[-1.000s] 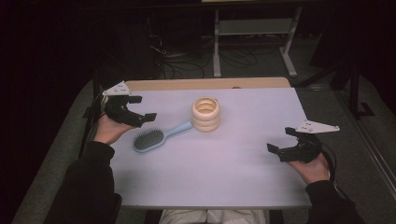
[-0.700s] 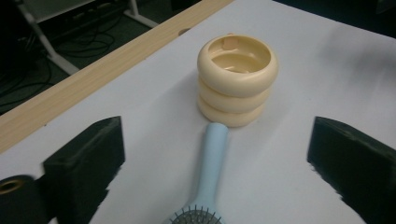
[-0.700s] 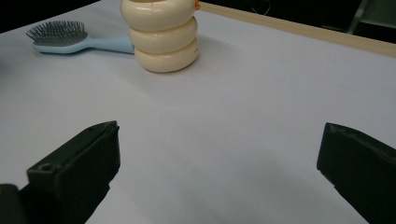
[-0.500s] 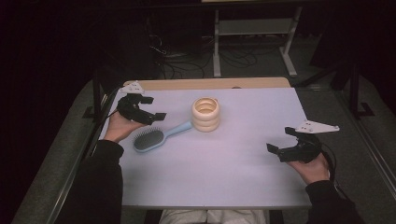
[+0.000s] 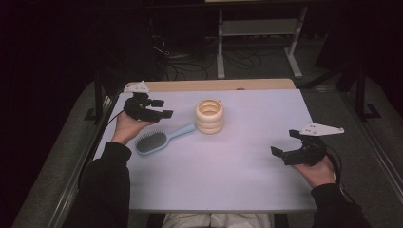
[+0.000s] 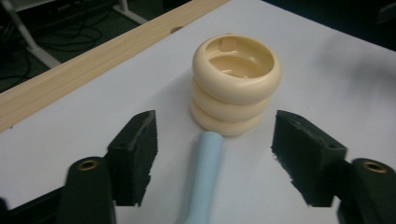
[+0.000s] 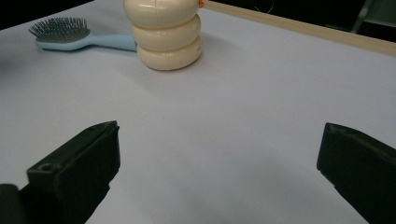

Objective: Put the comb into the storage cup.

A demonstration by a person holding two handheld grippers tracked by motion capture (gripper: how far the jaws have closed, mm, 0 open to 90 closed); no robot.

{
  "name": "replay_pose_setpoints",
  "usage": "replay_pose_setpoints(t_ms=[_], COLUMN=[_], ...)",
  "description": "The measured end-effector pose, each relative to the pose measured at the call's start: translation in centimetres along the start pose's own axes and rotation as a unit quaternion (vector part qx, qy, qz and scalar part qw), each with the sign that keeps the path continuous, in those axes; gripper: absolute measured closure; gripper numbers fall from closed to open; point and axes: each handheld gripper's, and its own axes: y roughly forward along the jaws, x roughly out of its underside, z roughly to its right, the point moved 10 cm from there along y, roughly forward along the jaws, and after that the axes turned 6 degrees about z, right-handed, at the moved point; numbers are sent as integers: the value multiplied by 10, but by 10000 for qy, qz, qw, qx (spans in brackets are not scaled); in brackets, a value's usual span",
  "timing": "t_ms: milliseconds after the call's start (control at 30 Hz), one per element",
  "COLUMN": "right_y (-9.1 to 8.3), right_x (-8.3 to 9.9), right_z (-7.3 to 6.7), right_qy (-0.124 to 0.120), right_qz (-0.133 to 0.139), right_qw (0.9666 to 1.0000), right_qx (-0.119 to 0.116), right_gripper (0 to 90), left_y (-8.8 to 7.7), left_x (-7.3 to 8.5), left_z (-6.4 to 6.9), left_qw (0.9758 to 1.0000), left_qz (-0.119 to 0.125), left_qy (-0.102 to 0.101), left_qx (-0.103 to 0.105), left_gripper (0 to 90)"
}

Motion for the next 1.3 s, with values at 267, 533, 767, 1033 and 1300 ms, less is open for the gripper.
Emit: replay_pose_setpoints(t_ms=[267,533,767,1033,1300], right_y=[1,1,1,2,2], right_x=[1,0,0,1,1], right_z=[-1,-1,-2,-2,-3], right_qy=[-17,-16,0,-33,-42], right_qz=[-31,-20,-11,-53,-49], right_qw=[10000,10000,10000,10000,10000], right_qx=[-6,-18,-54,-58,-66], right_gripper=[0,0,0,0,0], left_y=[6,19,36,60,73], left_x=[-11,-17,-15,4,16], left_z=[-1,2,4,-10,-14], left_qw=[9998,9995,9991,9961,9937], left_qz=[-32,-313,-386,-745,-916], left_qy=[-141,-75,169,-227,-359], left_qx=[-147,35,21,-420,-536], left_gripper=[653,885,900,900,900])
